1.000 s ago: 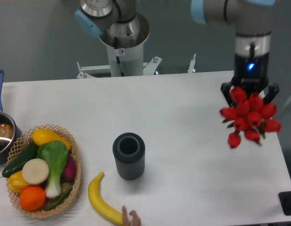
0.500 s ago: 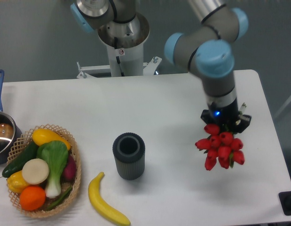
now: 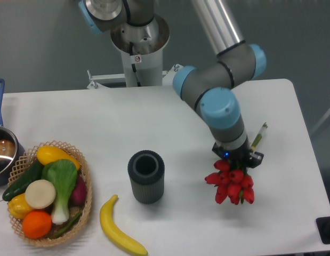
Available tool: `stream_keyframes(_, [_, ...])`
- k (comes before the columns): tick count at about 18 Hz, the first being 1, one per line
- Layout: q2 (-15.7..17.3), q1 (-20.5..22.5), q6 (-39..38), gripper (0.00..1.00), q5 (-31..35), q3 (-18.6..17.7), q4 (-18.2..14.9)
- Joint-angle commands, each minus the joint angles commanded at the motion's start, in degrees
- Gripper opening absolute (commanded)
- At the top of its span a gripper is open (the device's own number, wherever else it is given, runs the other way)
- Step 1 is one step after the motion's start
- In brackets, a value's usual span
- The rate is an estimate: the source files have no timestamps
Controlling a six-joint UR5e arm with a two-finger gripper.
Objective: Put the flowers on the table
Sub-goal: 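Carry the tulip bouquet toward the black container, lowering it to the table, then lay the tulips on the table and open the gripper to release them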
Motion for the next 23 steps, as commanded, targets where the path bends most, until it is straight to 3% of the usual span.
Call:
stream_keyframes(5, [-1.49,-0.44,-0.18,0.34,-0.35,0.09,0.09])
stream_keyframes(7, [-1.85,-0.44,0.09,0.42,-0.35,0.61,0.18])
stream_keyframes(12, [-3.08,-0.70,0.61,0.48,-0.18,1.32,0.09])
stream_keyframes(13, [-2.91,-0.70,0.79,0.66,-0.18,1.32,0.09])
stream_keyframes(14, [-2.64,-0.62,1.57,0.91,-0.09,1.41,0.09])
stream_keyframes(15, [-2.21,-0.62,3.24,1.00,0.17,1.32,0.00])
stream_keyframes(18, [0.78,0.26,5.27,1.00,-1.40,1.15,0.09])
stream_keyframes(23, [7.54,4.38,2.12,1.00,-10.45,1.06,0.18])
